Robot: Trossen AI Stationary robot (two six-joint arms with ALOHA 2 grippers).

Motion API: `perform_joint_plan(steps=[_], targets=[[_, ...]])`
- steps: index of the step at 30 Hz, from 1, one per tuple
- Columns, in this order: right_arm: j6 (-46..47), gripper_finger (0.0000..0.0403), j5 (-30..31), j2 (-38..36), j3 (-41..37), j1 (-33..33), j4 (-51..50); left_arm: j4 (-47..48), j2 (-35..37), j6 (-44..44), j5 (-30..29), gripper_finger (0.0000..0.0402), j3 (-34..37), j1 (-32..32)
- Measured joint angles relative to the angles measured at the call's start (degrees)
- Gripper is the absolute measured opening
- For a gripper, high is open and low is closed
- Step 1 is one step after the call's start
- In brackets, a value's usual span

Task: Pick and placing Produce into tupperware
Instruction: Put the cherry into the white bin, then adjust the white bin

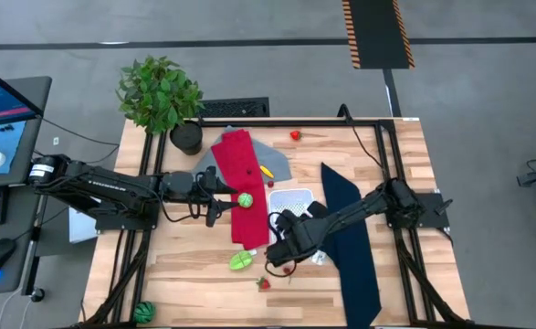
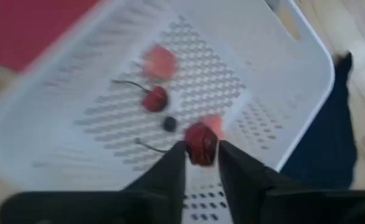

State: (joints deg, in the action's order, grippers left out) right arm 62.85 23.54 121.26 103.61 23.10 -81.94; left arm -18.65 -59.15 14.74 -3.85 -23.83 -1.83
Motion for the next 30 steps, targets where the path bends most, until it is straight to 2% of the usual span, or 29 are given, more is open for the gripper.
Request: perform_joint_plan(steps=[6, 10, 14, 21, 24, 30], targets=[[2.6, 0.0219, -0.9, -0.1, 0.0, 0.0, -2.9, 0.0, 0.0, 0.0, 0.0, 0.0196, 0.0, 0.0], [5.0, 0.0246, -3.0, -0.1, 0.0, 1.5, -2.6, 0.0, 0.0, 0.0, 0.0, 0.0196, 0.0, 0.0], [9.7, 0.0245, -6.4, -0.1, 0.0, 5.0, -2.3, -0.1, 0.0, 0.0, 0.0, 0.0196, 0.0, 0.0], [19.1, 0.0217, -8.5, -0.1, 1.0, 12.3, 2.2, -0.3, 0.0, 0.0, 0.0, 0.0196, 0.0, 0.0], [20.7, 0.0205, -7.8, -0.1, 1.9, 14.4, 3.3, -0.7, 0.0, 0.0, 0.0, 0.0196, 0.0, 0.0], [22.2, 0.0178, -1.0, -0.1, 2.2, 15.1, 3.1, -1.5, 0.0, 0.0, 0.0, 0.0196, 0.0, 0.0]])
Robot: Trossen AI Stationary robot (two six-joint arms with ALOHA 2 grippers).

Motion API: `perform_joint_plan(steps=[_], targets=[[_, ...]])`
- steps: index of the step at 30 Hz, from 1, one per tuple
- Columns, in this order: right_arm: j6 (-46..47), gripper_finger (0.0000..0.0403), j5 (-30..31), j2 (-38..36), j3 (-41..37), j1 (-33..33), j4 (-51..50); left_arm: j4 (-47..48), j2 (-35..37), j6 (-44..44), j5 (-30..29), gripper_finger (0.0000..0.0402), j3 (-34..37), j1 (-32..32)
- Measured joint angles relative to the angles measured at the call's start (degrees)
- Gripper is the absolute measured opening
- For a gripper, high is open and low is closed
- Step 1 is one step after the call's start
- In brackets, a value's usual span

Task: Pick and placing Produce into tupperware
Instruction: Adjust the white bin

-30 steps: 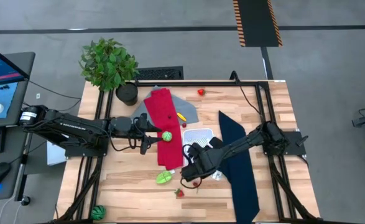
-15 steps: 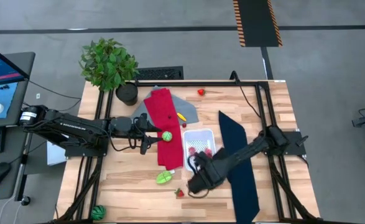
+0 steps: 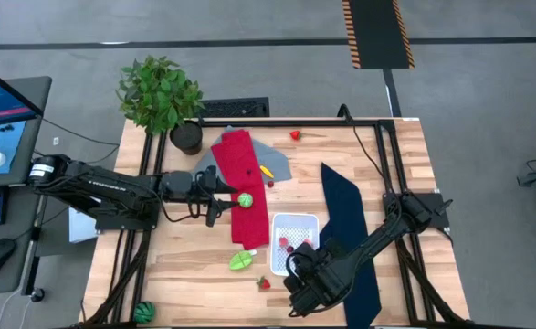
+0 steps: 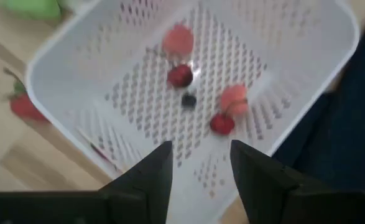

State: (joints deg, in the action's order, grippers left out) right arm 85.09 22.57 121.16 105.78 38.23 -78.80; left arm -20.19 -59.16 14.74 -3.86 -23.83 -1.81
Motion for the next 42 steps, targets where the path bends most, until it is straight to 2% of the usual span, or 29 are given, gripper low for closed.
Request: perform_joint_plan(steps=[8, 11, 15, 20, 24, 32, 42], targets=[[3.1, 0.012, -4.6, 0.0, 0.8, 2.9, 3.1, 1.3, 0.0, -0.1, 0.0, 0.0196, 0.0, 0.0], [7.2, 0.0079, -7.2, -0.1, 0.9, 4.6, 2.4, 1.7, 0.0, -0.2, 0.0, 0.0196, 0.0, 0.0], [12.1, 0.0016, -7.5, 0.0, 0.9, 7.3, 1.5, 1.6, 0.0, -0.2, 0.0, 0.0196, 0.0, 0.0], [14.3, 0.0025, -5.9, 0.0, 0.9, 8.8, 5.8, 1.2, 0.0, -0.1, 0.0, 0.0196, 0.0, 0.0], [11.1, 0.0011, -2.8, 0.0, 0.6, 8.1, 10.7, 1.2, 0.0, 0.0, 0.0, 0.0196, 0.0, 0.0], [6.1, 0.0013, -6.3, 0.1, -10.7, 3.9, 25.0, 1.5, 0.0, 0.0, 0.0, 0.0196, 0.0, 0.0], [1.6, 0.0017, -5.4, 0.1, -13.4, 0.3, 23.9, 1.4, 0.0, 0.0, 0.0, 0.0196, 0.0, 0.0]])
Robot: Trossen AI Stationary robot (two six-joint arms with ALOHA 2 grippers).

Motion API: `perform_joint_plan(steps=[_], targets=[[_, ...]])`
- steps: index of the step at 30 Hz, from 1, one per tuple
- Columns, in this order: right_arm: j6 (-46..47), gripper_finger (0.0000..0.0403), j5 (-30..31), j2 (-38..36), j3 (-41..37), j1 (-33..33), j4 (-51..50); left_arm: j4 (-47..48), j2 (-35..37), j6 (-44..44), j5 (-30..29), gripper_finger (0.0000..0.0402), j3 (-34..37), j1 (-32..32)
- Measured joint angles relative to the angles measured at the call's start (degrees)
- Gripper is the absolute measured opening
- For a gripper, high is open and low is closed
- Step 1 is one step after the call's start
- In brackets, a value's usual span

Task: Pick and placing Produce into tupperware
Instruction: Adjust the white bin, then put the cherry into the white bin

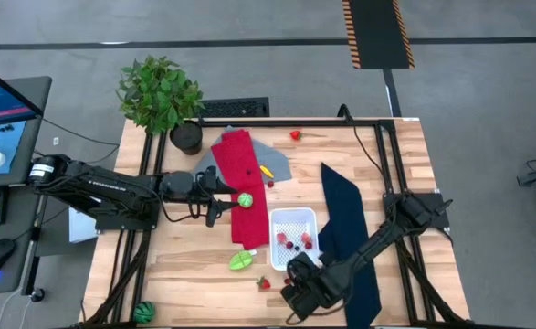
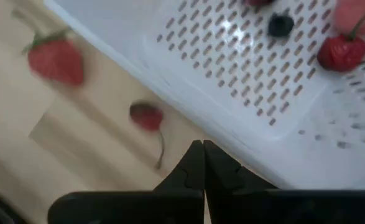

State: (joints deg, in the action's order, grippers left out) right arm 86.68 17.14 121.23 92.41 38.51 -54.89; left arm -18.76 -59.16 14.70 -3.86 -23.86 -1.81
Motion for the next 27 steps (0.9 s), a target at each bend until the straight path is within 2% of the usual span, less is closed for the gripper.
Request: perform_joint_plan(steps=[12, 16, 23, 27], targets=[[-7.9, 0.0018, 2.4, 0.0, 0.0, -6.1, 0.2, 0.0, 0.0, 0.0, 0.0, 0.0196, 0.0, 0.0], [-9.4, 0.0015, -0.7, 0.0, 0.0, -5.7, 0.1, 0.1, 0.0, 0.0, 0.0, 0.0196, 0.0, 0.0], [-4.7, 0.0073, -3.8, 0.0, 0.0, -1.2, 0.3, 0.1, 0.0, 0.0, 0.0, 0.0196, 0.0, 0.0], [-3.8, 0.0091, -3.0, 0.0, 0.1, 2.4, 5.5, -0.1, 0.0, 0.0, 0.0, 0.0196, 0.0, 0.0]])
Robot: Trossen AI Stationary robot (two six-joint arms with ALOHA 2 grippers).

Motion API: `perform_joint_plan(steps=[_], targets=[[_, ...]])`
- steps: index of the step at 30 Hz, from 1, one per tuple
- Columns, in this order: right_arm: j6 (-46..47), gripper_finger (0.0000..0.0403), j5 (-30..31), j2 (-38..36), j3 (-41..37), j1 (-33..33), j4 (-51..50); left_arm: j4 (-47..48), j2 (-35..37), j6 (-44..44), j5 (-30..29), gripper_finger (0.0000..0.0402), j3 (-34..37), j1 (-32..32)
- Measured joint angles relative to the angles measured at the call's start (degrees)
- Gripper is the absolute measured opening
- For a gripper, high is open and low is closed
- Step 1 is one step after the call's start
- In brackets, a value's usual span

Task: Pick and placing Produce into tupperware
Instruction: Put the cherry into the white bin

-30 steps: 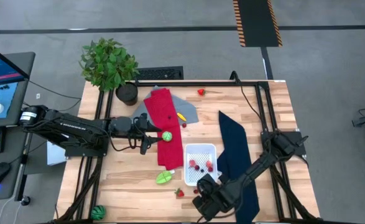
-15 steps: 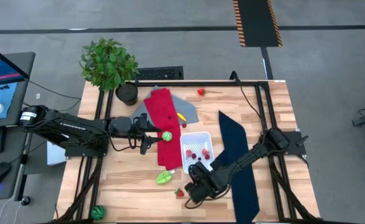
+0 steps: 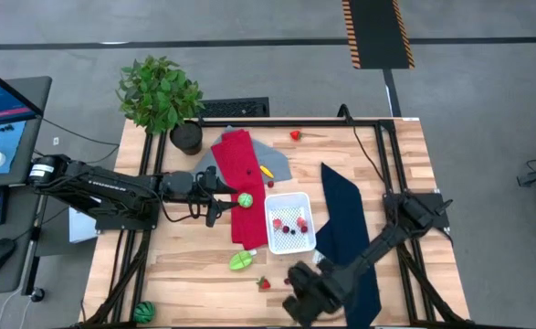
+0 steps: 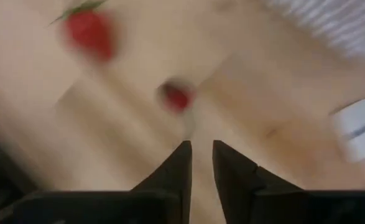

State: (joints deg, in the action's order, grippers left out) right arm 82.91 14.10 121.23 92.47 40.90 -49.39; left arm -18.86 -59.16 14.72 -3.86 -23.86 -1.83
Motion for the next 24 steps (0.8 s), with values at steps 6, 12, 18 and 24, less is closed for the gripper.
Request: perform_joint_plan(steps=[6, 12, 18, 24], targets=[[-1.0, 0.0102, 1.1, 0.0, 0.0, 2.2, 3.7, -0.1, 0.0, 0.0, 0.0, 0.0196, 0.0, 0.0], [0.0, 0.0119, 3.6, 0.0, 0.0, 1.3, 3.3, -0.1, 0.0, 0.0, 0.0, 0.0196, 0.0, 0.0], [-2.1, 0.019, 3.8, 0.0, 0.0, 0.6, 3.4, 0.1, 0.0, 0.0, 0.0, 0.0196, 0.0, 0.0], [-5.3, 0.0219, 4.2, 1.1, 0.1, 0.6, 4.3, 0.1, 0.0, 0.0, 0.0, 0.0196, 0.0, 0.0]])
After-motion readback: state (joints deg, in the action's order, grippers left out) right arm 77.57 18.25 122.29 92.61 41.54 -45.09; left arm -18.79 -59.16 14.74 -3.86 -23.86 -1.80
